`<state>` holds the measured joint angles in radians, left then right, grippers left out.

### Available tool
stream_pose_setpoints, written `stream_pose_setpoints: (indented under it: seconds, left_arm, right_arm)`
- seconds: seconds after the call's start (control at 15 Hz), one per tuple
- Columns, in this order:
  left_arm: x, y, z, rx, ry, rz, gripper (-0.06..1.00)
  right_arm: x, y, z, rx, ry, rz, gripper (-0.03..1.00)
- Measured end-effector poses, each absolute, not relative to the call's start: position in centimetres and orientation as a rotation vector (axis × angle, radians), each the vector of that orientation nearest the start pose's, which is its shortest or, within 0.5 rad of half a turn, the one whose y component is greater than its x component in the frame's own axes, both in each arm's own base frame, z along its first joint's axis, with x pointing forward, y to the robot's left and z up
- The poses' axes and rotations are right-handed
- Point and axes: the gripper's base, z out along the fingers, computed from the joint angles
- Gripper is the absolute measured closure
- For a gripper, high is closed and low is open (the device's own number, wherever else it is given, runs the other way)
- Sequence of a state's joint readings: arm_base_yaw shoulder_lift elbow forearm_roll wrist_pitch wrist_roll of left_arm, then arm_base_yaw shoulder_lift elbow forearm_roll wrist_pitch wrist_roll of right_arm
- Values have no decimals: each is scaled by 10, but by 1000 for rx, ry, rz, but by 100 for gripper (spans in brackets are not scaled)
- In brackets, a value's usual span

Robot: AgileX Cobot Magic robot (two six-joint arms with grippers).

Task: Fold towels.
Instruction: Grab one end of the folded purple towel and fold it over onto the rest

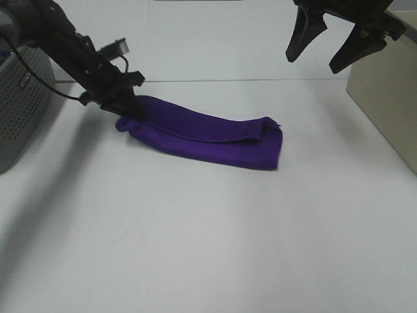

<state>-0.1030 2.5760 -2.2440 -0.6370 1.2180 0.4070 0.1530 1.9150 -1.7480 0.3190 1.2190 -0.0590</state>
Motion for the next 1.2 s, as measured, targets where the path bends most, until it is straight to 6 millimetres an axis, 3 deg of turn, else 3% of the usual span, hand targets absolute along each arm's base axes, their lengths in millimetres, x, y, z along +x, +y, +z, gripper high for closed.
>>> stream_pose_setpoints:
  seconds: [0.13,0.33,0.6,0.67,0.73,1.2]
  left_arm:
    - [516,-84,158,408,2733,-823,90]
    - [512,-91,186,444,2683,-801,90]
    - [496,-157,185,654,2662,-840,90]
    - [484,-193,180,754,2660,-862,90]
    - [480,-204,179,779,2652,-864,90]
    - [475,-234,178,750,2600,-924,90]
  right_arm:
    - [395,88,304,-205,2820,468,20]
    - [392,87,312,-198,2801,469,20]
    - [391,87,313,-199,2798,469,20]
    - [389,87,316,-198,2790,471,20]
    - [389,88,317,-197,2788,479,20]
    - [386,90,323,-188,2772,523,20]
